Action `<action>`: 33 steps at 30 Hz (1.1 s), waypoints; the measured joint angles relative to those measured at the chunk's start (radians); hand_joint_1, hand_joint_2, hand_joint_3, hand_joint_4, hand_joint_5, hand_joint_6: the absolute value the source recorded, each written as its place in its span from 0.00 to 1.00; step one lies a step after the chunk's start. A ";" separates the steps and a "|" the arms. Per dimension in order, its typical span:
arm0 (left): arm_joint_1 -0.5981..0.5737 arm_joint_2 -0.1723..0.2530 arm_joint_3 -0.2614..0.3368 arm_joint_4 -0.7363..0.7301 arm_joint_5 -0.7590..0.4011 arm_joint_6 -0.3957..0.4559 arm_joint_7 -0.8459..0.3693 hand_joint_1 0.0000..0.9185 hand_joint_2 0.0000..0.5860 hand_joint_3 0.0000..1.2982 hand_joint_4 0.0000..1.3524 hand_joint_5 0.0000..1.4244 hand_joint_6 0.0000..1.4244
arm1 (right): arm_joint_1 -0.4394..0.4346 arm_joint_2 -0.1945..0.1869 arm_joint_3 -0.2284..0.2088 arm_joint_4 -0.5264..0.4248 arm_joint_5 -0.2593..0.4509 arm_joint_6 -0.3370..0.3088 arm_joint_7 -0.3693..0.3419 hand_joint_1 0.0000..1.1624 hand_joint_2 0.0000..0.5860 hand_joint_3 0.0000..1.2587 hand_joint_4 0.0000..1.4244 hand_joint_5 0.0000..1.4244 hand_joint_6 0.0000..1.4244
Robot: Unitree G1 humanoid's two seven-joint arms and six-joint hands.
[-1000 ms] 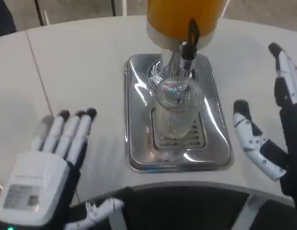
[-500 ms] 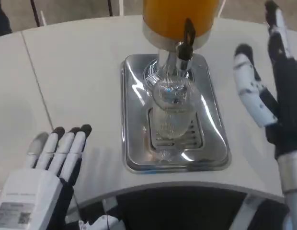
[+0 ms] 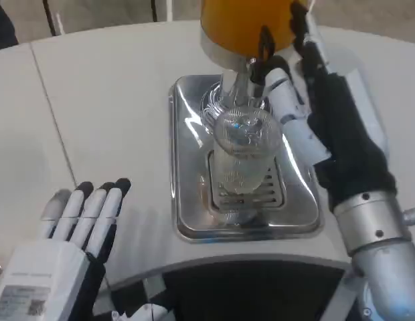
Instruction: Grasp the cup under the faucet to collect the drink, then remove the cup.
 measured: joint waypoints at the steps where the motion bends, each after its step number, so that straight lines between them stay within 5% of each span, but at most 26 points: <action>1: 0.000 0.000 0.000 0.000 0.000 0.000 0.000 0.00 0.27 0.00 0.00 0.00 0.00 | 0.000 0.000 0.000 0.006 0.006 0.000 0.000 0.13 1.00 0.00 0.00 0.00 0.00; 8: 0.002 -0.003 0.004 0.012 0.000 0.000 0.000 0.00 0.27 0.00 0.00 0.00 0.00 | -0.001 -0.045 0.050 0.014 0.012 -0.010 0.017 0.10 0.98 0.00 0.00 0.00 0.00; 21: 0.004 -0.005 0.002 0.017 0.000 -0.001 0.000 0.00 0.28 0.00 0.00 0.00 0.00 | -0.006 -0.081 0.073 0.002 0.005 0.017 0.023 0.06 0.95 0.00 0.00 0.00 0.00; 33: 0.014 -0.012 0.004 0.029 -0.005 -0.022 0.004 0.00 0.24 0.00 0.00 0.00 0.00 | -0.196 -0.218 0.197 -0.077 -0.262 0.312 0.260 0.00 0.91 0.00 0.00 0.00 0.00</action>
